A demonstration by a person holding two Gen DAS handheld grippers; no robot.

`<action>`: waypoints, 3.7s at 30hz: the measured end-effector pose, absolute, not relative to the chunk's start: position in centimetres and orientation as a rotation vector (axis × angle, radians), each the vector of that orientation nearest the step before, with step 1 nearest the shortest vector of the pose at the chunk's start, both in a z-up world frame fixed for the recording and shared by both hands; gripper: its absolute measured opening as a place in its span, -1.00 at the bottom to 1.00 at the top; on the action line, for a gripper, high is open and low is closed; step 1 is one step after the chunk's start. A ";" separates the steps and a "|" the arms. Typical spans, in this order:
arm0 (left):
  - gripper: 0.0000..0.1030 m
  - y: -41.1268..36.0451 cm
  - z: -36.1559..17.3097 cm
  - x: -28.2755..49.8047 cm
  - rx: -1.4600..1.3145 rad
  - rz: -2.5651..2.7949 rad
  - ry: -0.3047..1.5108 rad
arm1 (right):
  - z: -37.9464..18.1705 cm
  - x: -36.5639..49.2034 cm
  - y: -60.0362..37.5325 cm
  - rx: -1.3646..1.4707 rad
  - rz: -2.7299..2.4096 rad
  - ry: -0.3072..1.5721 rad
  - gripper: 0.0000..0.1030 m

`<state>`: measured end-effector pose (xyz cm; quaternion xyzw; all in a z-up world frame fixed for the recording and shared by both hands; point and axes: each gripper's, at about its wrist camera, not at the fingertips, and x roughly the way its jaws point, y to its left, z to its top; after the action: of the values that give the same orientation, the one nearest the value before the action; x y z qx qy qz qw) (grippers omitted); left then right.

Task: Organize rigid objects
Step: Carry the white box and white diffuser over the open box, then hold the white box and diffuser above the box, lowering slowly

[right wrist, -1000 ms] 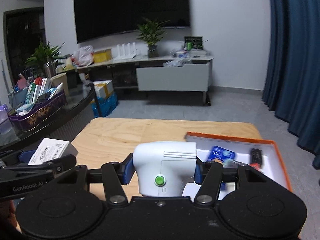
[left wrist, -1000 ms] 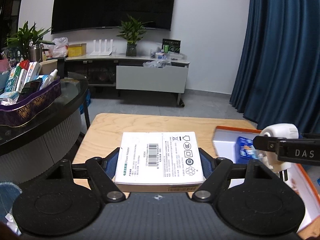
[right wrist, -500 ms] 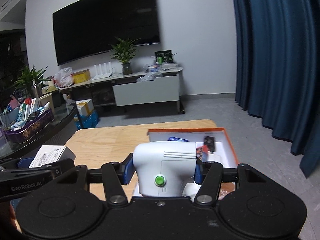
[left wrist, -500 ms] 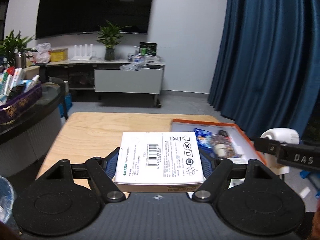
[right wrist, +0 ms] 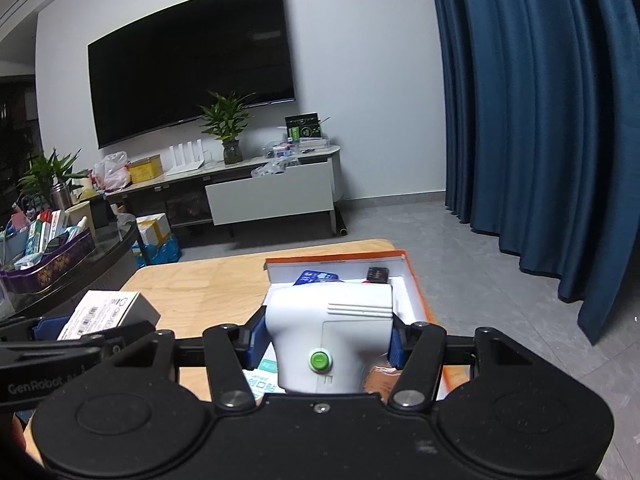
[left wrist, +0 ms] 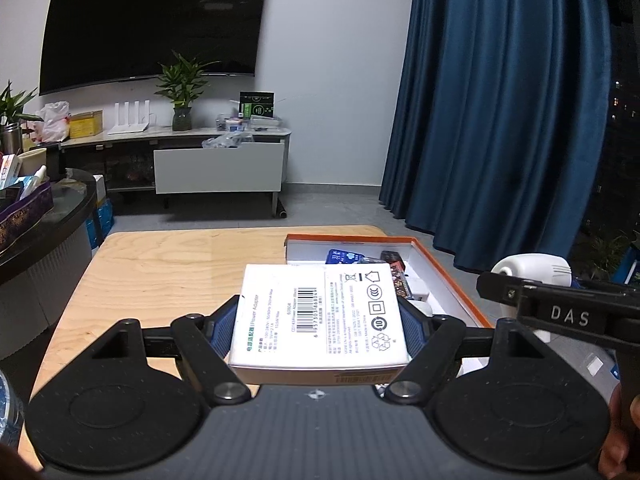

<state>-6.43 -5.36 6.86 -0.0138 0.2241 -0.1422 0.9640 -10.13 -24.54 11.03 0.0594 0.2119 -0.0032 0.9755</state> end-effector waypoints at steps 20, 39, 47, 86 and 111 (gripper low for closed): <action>0.53 -5.3 5.7 -5.7 -0.051 -0.304 0.488 | 9.1 -8.5 -24.8 0.127 -0.031 0.480 0.30; 0.53 -7.8 4.6 -4.6 -0.005 -0.361 0.524 | 7.6 -5.8 -25.9 0.140 -0.050 0.514 0.30; 0.53 -9.3 4.3 -4.1 0.020 -0.401 0.529 | 7.4 -5.0 -27.3 0.156 -0.061 0.518 0.30; 0.53 -11.7 2.9 -2.2 0.026 -0.434 0.588 | 6.9 -1.3 -28.6 0.126 -0.032 0.563 0.31; 0.54 -12.4 2.1 -0.9 0.016 -0.471 0.623 | 6.1 6.1 -28.4 0.117 0.022 0.648 0.31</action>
<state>-0.85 -12.44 2.08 0.0078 0.3038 -0.2295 0.9246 6.08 -28.41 6.11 0.0575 0.3183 0.0109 0.9462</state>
